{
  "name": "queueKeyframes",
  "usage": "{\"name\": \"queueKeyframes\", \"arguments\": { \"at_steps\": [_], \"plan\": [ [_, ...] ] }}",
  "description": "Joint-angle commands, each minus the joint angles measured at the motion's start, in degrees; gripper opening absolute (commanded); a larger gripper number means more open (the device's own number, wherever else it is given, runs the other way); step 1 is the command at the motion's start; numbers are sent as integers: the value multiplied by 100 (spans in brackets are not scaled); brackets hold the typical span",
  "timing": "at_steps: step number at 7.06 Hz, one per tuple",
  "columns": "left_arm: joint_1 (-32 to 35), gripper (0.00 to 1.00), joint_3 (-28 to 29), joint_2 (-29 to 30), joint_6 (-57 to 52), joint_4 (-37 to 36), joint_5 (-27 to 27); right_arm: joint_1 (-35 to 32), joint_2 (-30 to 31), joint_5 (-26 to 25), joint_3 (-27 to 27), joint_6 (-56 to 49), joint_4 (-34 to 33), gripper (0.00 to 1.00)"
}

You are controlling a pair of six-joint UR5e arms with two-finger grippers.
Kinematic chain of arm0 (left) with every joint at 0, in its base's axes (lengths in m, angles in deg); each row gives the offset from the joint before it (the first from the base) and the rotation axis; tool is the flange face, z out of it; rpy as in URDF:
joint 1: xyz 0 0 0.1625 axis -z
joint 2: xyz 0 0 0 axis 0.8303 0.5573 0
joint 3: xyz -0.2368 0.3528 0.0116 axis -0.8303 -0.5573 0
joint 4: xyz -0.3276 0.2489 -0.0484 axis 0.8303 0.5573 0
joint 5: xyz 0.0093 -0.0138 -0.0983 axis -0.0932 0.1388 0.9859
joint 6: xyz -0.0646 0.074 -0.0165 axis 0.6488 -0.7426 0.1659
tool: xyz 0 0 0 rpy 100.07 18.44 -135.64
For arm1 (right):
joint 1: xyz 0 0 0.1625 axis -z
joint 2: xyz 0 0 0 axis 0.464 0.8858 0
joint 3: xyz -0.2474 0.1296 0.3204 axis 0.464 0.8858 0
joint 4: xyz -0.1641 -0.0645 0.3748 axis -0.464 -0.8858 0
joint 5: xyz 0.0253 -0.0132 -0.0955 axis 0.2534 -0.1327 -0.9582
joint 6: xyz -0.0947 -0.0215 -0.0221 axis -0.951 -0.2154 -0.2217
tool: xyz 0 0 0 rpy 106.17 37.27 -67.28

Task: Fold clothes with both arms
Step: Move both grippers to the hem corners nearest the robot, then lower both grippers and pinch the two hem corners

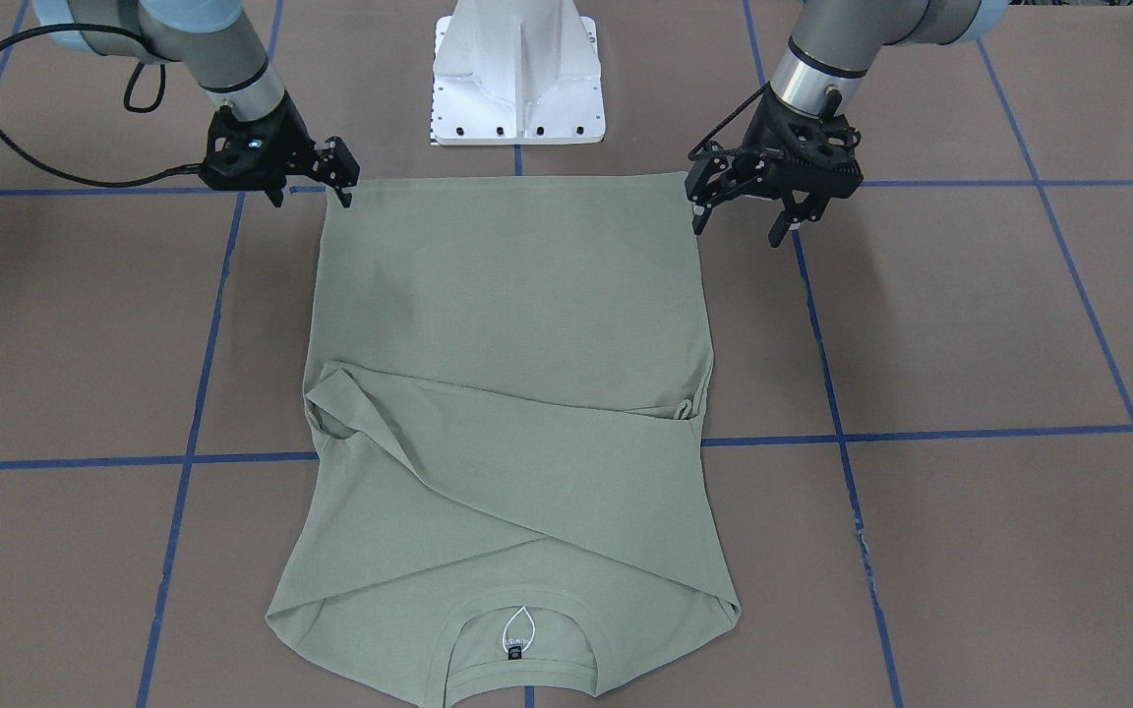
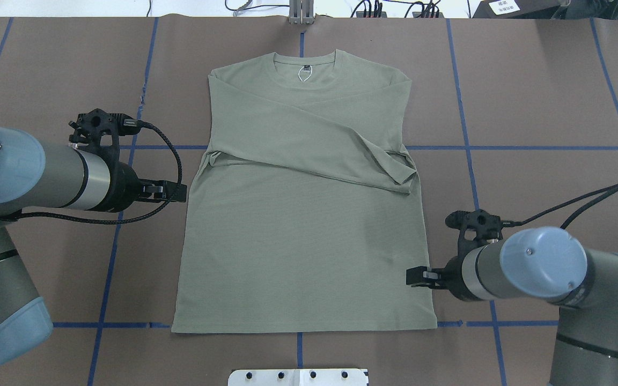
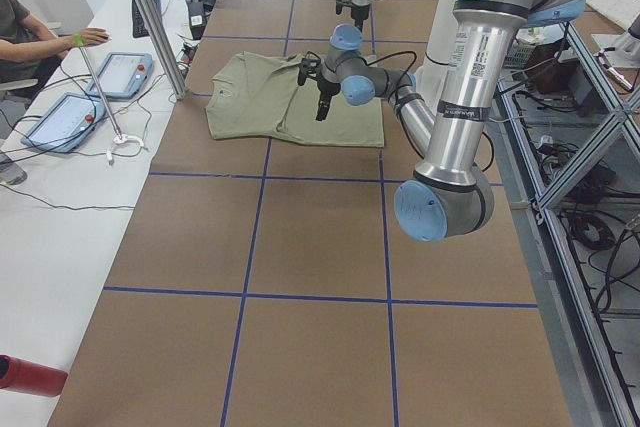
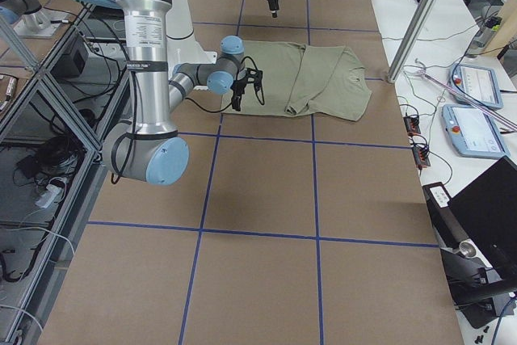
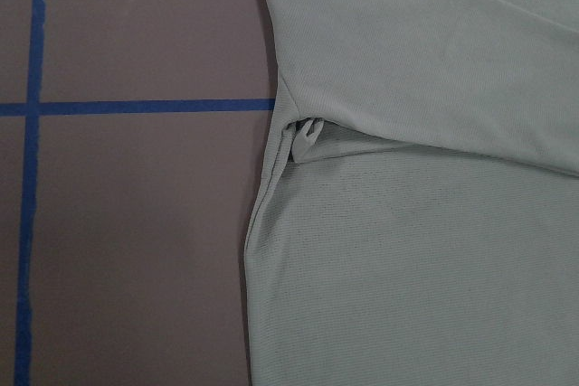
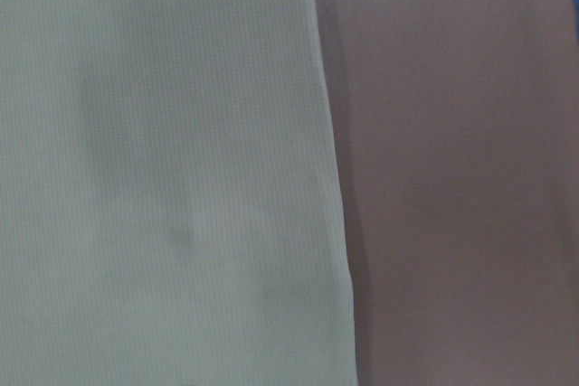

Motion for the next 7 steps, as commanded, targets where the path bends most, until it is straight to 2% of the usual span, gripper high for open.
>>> {"name": "queueKeyframes", "arguments": {
  "at_steps": [1,4,7],
  "plan": [
    [-4,100,-86,30,29,3,-4,532,-31,-349,104,430,-6,100],
    [-39,100,-113,48,73,3,-13,576,-66,-288,333,439,3,99],
    [-39,100,-104,48,73,3,-13,576,-75,-279,369,430,-6,87]
  ]
}}
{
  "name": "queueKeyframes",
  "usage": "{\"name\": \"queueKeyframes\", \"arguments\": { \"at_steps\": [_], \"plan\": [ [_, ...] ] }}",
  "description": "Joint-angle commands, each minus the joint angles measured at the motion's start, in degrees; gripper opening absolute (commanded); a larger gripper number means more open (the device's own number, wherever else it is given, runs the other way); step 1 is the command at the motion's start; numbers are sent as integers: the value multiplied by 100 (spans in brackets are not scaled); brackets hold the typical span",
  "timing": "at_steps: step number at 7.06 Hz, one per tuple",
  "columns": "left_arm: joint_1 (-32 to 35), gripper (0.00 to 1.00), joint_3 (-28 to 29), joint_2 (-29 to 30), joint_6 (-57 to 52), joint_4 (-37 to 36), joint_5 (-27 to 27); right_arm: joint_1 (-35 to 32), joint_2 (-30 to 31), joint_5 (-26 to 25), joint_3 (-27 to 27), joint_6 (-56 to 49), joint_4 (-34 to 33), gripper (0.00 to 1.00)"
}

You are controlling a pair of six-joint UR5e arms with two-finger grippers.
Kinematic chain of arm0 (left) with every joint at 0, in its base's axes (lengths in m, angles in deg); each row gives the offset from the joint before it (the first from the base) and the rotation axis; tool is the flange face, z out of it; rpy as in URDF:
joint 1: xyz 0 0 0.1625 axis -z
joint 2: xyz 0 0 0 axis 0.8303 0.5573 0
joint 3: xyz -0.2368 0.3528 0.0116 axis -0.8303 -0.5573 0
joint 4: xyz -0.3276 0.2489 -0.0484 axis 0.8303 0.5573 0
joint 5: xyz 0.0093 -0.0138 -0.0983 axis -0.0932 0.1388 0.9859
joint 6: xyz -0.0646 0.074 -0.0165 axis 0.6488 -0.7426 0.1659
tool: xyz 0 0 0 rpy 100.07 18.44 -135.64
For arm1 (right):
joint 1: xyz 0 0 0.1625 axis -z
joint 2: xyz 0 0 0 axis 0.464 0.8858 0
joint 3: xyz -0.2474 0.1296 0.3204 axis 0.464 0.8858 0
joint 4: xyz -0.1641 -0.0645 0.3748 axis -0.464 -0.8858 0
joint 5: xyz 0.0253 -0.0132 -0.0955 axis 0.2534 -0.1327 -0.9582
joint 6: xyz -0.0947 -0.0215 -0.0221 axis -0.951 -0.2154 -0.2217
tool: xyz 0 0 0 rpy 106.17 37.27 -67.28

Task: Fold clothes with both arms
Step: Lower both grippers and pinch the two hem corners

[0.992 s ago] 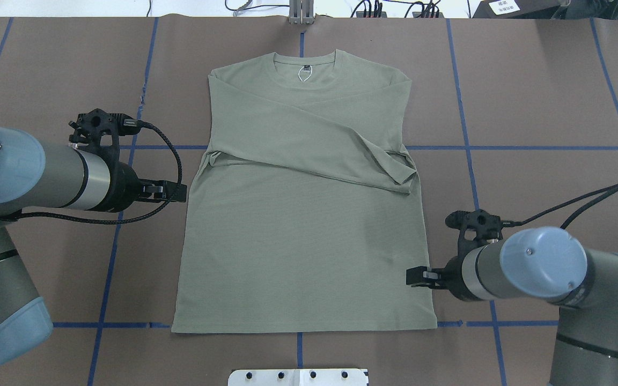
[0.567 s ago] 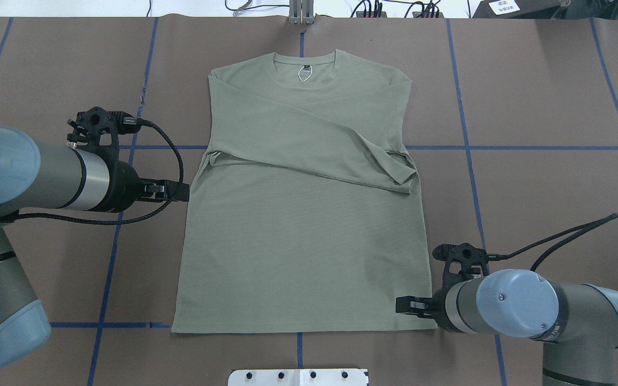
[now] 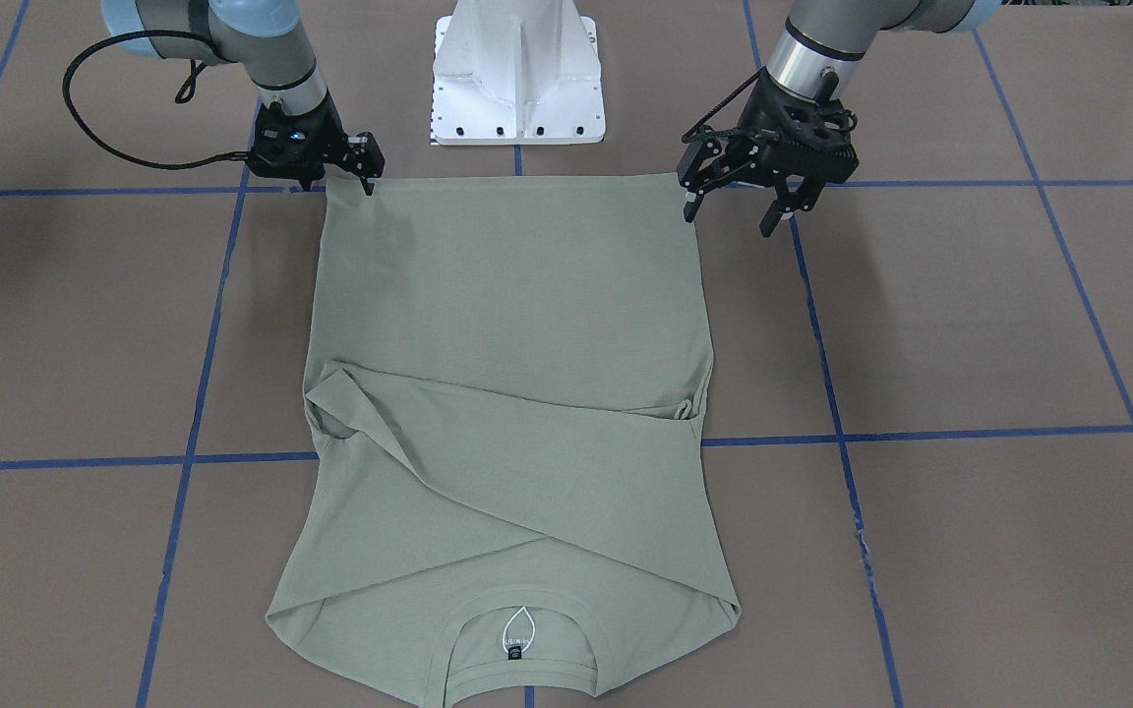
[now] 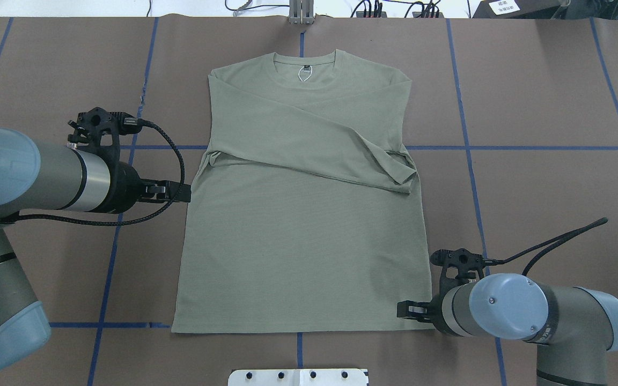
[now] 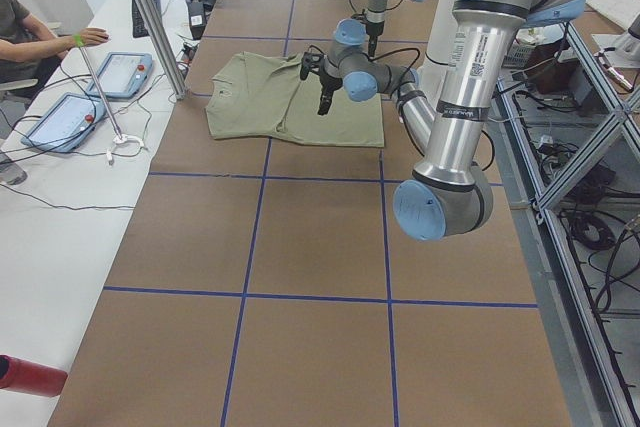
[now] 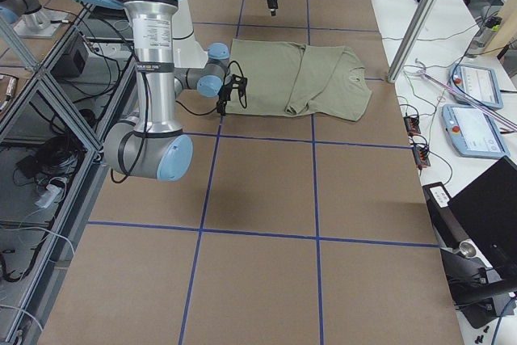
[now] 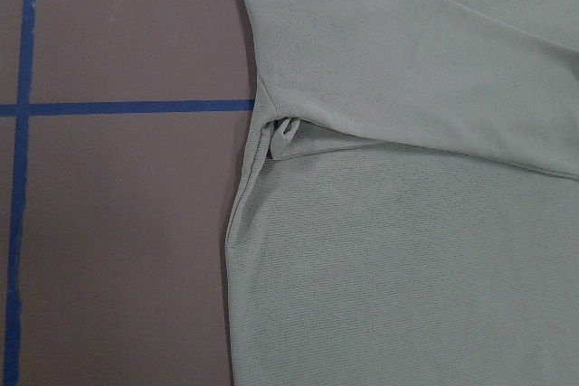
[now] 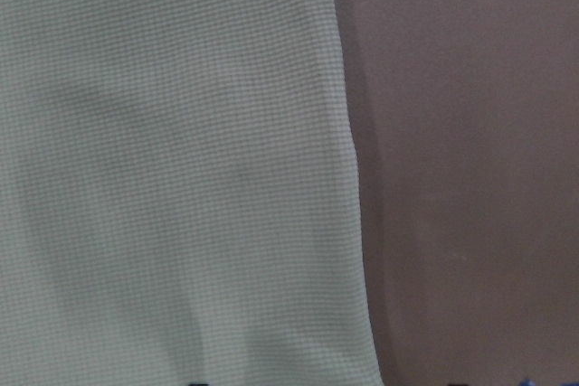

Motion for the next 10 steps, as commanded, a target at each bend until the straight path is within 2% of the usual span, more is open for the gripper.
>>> {"name": "queueKeyframes", "arguments": {
  "at_steps": [1,2,5,6,7,8,9,10],
  "plan": [
    [-1,100,7,0,0,0,0,2,-4,2,80,-3,-1,86],
    [-1,100,7,-8,0,0,0,11,-4,2,107,-3,-1,84],
    [-1,100,-2,-8,0,0,0,-7,-4,195,72,-3,16,32],
    [8,100,-2,-8,-8,0,0,-16,-4,213,46,-3,8,19],
    [8,100,-2,-8,-8,0,8,-16,-4,213,37,-3,16,11],
    [8,100,-2,-8,0,0,8,-24,-4,213,20,6,16,10],
    [8,100,-2,-8,0,0,8,-25,5,204,-24,6,16,2],
    [8,100,-2,-8,9,0,8,-33,13,187,-146,6,16,0]
  ]
}}
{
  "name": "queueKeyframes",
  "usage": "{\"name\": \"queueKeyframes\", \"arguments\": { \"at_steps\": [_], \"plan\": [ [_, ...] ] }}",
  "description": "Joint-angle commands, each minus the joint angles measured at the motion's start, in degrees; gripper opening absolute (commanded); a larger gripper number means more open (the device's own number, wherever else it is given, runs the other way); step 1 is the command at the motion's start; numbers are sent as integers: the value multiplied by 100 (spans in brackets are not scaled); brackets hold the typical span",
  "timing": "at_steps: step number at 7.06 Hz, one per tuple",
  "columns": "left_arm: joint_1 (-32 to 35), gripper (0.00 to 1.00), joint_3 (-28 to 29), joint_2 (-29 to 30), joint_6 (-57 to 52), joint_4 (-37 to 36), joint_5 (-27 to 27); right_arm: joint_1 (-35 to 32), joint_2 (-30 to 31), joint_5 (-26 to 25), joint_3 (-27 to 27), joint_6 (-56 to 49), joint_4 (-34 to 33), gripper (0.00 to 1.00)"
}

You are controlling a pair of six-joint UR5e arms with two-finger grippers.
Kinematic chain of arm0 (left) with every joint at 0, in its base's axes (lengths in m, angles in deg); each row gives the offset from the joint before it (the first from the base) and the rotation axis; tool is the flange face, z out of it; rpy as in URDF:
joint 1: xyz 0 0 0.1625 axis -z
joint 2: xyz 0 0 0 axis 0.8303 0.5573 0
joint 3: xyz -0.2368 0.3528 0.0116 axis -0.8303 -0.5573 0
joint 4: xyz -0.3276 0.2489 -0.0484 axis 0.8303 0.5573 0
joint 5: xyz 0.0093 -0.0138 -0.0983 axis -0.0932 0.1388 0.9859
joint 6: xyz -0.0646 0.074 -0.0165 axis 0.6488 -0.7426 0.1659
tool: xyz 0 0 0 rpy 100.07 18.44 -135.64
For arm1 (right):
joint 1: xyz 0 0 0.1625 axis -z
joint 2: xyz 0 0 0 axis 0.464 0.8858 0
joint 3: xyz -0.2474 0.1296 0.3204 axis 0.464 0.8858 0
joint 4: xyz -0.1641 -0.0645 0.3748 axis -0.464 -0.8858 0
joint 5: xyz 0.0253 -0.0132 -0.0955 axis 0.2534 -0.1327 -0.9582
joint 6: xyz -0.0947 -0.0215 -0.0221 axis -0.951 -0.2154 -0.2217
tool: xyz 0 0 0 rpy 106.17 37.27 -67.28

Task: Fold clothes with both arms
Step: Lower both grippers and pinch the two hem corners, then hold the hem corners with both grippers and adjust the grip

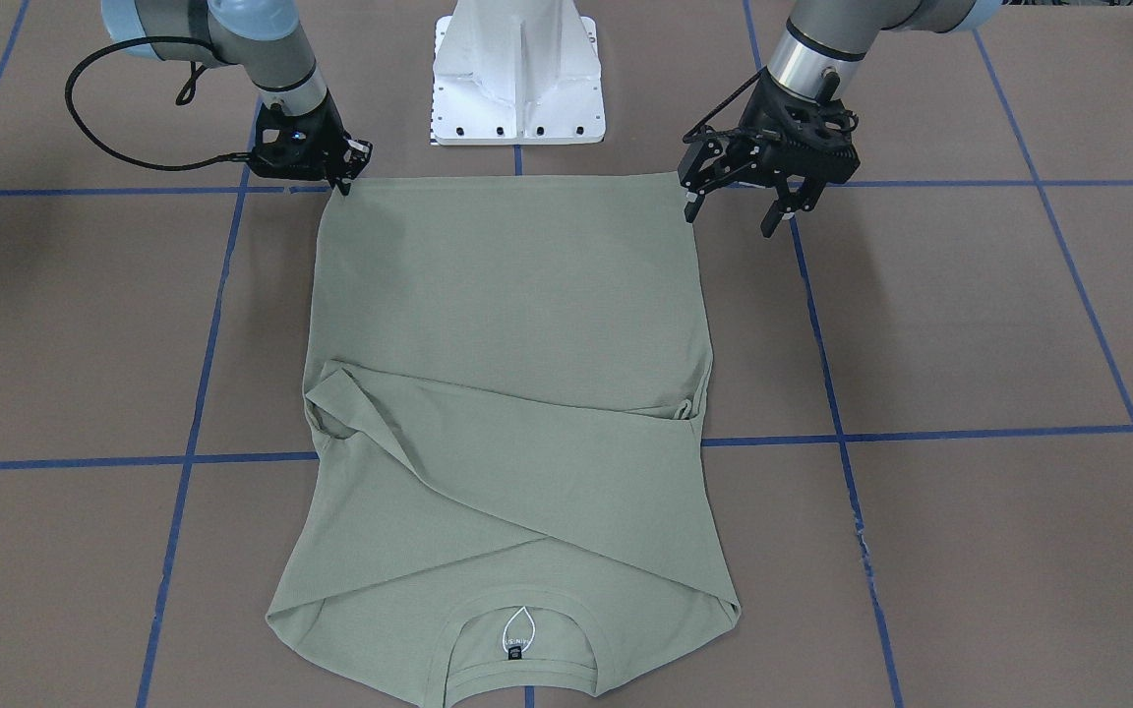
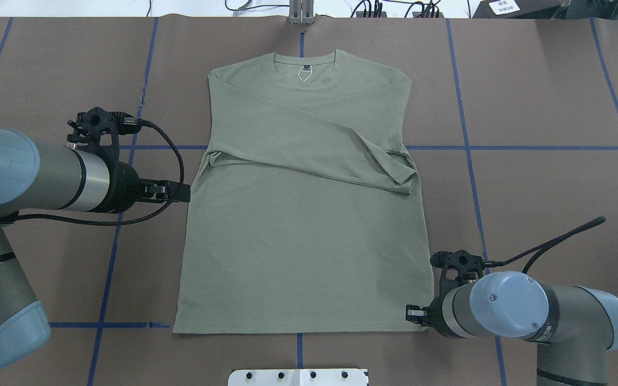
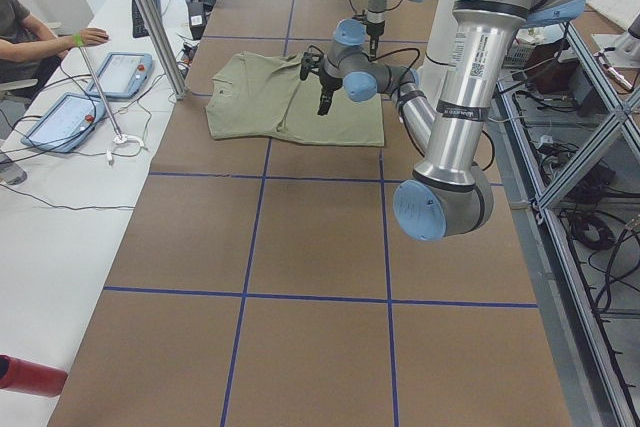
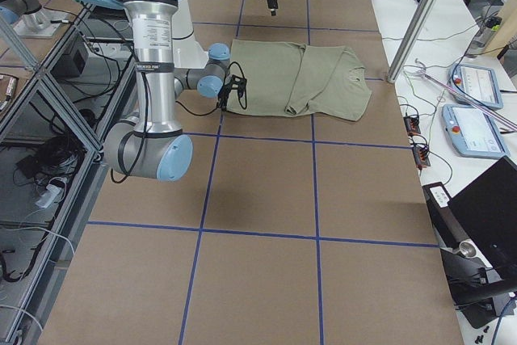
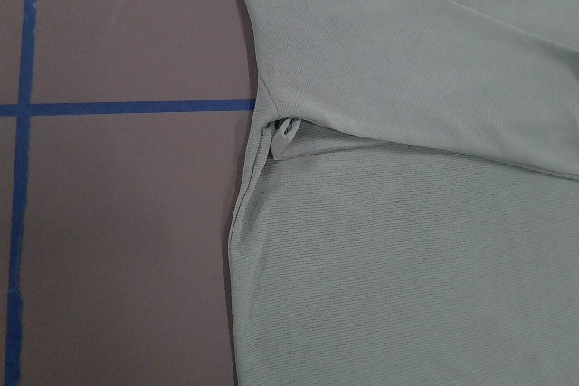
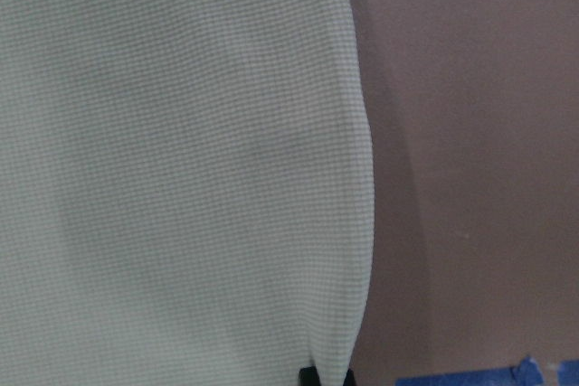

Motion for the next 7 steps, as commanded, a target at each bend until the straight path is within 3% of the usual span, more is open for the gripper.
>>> {"name": "queueKeyframes", "arguments": {
  "at_steps": [1,2,4,7],
  "plan": [
    [-52,100,9,-44,86,-9,-8,-7,9,-42,-198,140,9,0],
    [-305,100,140,-61,757,-9,-35,-16,-8,-8,-364,194,44,0],
    [-1471,100,203,-141,2050,-17,-445,-112,-17,-51,-568,203,44,0],
    [-2134,98,316,-439,2836,-70,-483,-218,-17,-43,-586,203,44,0]
  ]
}}
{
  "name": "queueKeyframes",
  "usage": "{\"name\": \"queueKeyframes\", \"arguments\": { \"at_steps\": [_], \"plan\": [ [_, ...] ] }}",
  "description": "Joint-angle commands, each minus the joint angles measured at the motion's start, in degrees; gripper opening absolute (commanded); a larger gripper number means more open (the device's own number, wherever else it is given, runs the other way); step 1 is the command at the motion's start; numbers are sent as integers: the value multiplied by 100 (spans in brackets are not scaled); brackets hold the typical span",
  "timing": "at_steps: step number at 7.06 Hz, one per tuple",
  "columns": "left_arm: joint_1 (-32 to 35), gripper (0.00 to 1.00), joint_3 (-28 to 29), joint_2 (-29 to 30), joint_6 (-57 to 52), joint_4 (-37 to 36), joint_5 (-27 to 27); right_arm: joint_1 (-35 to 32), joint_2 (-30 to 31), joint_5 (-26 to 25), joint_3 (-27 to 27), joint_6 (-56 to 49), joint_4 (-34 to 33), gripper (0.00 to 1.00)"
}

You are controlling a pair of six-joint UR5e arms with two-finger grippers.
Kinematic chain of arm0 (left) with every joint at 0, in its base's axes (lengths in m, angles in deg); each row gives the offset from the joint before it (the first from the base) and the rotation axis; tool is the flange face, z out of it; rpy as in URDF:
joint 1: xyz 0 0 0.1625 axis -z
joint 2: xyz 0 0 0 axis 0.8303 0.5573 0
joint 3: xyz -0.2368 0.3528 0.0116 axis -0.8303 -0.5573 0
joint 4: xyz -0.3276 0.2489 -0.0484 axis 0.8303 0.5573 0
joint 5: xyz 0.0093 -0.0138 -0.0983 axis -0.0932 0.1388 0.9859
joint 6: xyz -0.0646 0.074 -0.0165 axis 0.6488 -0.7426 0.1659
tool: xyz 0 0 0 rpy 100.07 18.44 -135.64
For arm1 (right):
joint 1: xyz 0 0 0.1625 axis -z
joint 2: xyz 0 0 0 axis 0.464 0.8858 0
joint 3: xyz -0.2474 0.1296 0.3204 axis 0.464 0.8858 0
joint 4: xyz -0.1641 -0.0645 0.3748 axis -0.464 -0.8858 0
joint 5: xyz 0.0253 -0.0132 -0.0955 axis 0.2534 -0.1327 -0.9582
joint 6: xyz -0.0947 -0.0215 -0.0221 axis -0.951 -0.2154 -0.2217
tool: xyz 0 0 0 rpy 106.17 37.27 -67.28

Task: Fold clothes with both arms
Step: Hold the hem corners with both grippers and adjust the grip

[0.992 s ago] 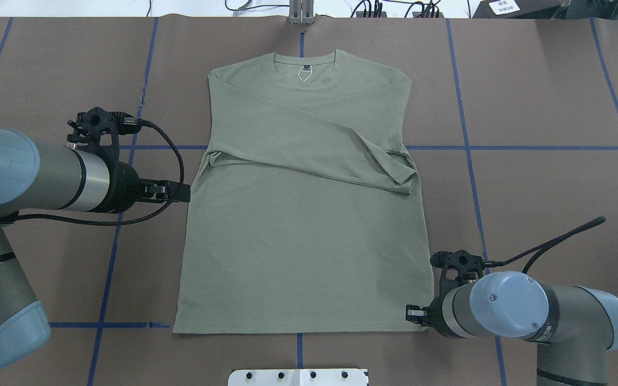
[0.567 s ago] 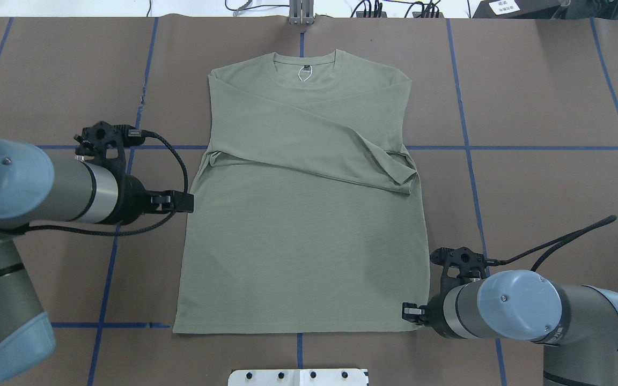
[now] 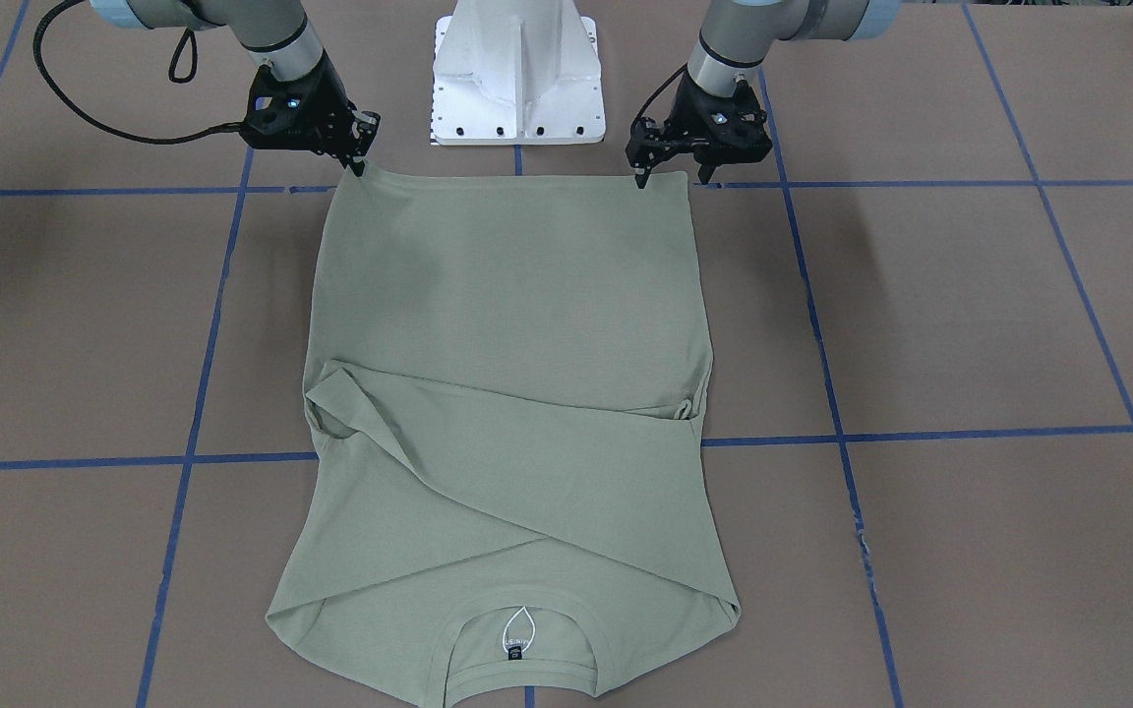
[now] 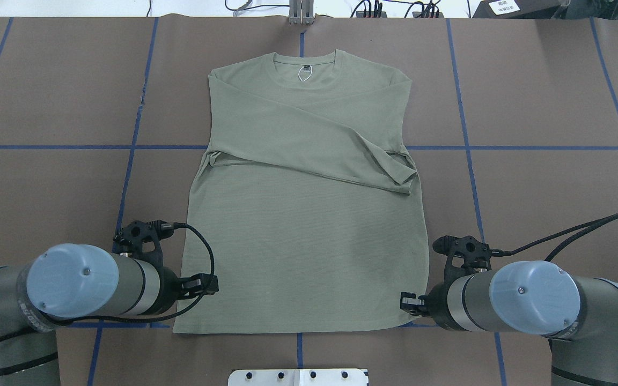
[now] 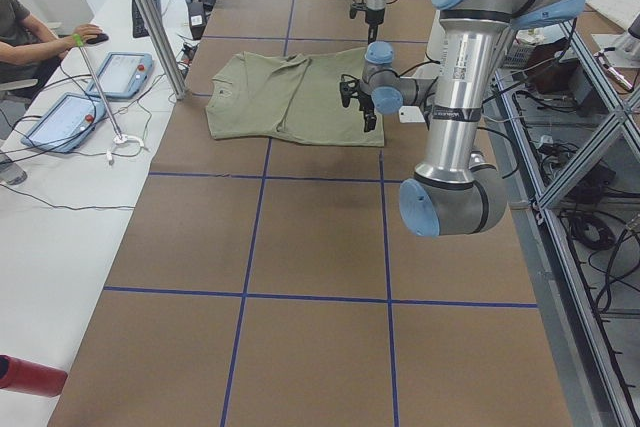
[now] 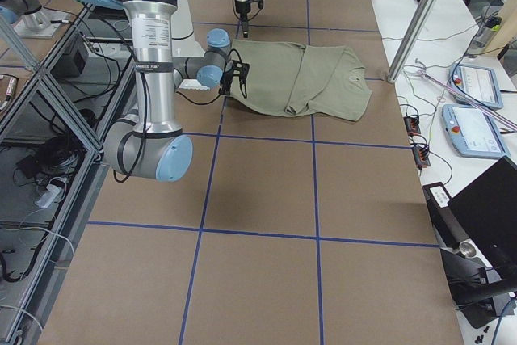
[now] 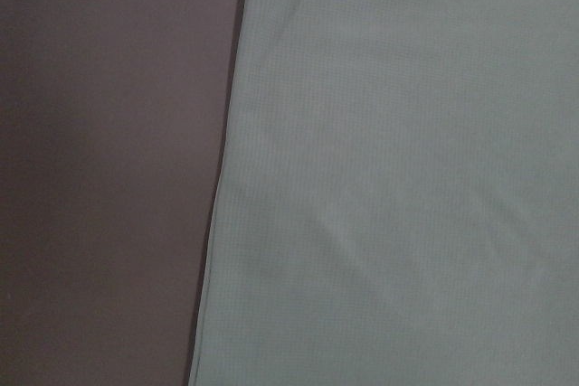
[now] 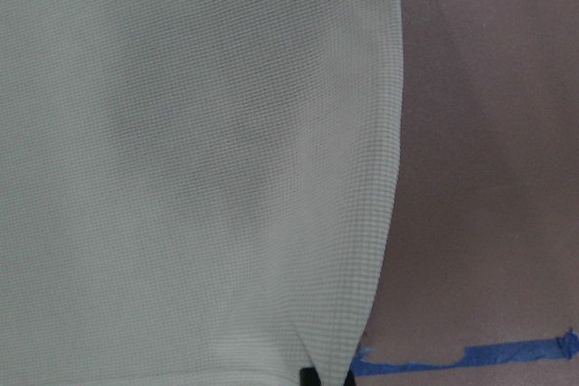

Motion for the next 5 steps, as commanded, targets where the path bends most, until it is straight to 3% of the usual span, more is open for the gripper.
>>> {"name": "queueKeyframes", "arguments": {
  "at_steps": [1,5],
  "plan": [
    [-348,96,320,-76,376,-5,-136,-45,-6,-2,-24,1,0,0],
    [-349,87,419,-110,394,-14,-146,-71,-6,-2,-24,9,0,0]
  ]
}}
